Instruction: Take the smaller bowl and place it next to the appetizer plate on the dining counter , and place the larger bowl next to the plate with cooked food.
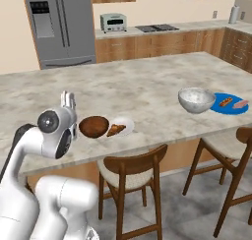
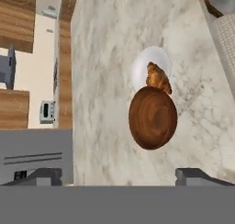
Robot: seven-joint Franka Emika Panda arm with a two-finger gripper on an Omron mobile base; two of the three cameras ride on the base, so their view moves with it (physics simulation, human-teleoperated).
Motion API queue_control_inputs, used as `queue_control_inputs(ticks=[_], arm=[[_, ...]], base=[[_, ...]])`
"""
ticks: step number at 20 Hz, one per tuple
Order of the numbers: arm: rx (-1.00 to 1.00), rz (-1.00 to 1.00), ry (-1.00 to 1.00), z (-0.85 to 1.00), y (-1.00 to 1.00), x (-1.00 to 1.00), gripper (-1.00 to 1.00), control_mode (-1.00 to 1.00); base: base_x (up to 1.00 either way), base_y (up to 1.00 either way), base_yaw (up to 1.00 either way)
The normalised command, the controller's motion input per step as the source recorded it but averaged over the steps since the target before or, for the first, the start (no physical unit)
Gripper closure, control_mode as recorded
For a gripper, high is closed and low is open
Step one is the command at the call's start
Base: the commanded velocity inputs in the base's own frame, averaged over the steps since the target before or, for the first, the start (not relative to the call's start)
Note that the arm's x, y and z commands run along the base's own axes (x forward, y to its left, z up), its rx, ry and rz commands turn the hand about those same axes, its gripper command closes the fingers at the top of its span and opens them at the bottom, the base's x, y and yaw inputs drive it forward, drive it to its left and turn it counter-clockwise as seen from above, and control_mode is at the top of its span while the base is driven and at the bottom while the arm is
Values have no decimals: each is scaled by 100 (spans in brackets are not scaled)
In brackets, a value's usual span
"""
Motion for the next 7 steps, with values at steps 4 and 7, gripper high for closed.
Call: queue_control_inputs(ticks=[4,7], arm=[[20,-12,83,34,-30,-100,-100,-100],[-3,-14,80,-40,0,-100,-100,-100]], base=[[0,0,0],[0,0,0]])
